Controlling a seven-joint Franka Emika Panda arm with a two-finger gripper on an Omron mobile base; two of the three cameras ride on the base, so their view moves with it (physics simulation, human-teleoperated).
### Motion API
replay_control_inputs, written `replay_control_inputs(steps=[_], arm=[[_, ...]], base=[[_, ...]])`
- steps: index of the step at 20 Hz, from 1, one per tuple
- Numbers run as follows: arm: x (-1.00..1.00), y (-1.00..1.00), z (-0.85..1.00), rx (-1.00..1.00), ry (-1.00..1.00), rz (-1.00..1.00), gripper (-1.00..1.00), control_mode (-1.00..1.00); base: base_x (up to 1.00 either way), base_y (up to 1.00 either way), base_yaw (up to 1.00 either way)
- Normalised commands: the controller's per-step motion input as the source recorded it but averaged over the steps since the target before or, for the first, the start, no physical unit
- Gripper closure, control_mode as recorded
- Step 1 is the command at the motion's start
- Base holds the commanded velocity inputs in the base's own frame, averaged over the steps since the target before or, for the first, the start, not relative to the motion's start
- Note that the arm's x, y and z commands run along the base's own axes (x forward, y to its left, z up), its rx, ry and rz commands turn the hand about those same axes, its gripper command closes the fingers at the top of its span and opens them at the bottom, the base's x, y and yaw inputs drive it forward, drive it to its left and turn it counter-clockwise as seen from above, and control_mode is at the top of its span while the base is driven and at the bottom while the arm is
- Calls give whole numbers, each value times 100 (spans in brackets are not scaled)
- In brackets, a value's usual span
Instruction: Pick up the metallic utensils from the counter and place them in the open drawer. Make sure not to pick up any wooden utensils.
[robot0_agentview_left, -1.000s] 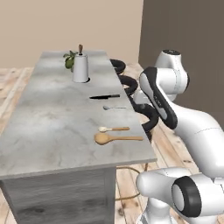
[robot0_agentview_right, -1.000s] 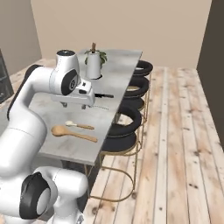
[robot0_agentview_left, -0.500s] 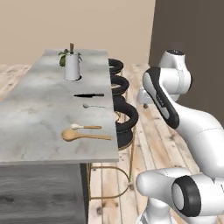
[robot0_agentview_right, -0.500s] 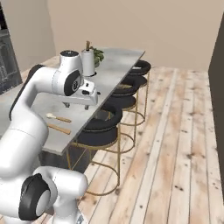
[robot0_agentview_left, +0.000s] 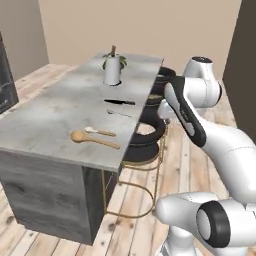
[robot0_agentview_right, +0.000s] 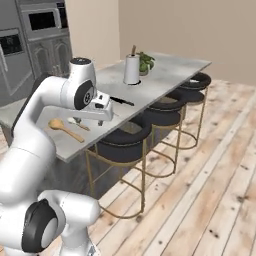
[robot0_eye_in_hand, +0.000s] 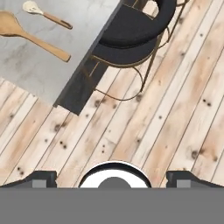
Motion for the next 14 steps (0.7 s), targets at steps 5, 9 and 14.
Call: replay_control_inputs(steps=[5, 9, 14], arm=[[0, 0, 0, 0, 0, 0, -100, 100], [0, 0, 0, 0, 0, 0, -100, 100], [0, 0, 0, 0, 0, 0, -100, 100]], base=[[13, -99, 58], [39, -97, 65], [24, -100, 60]])
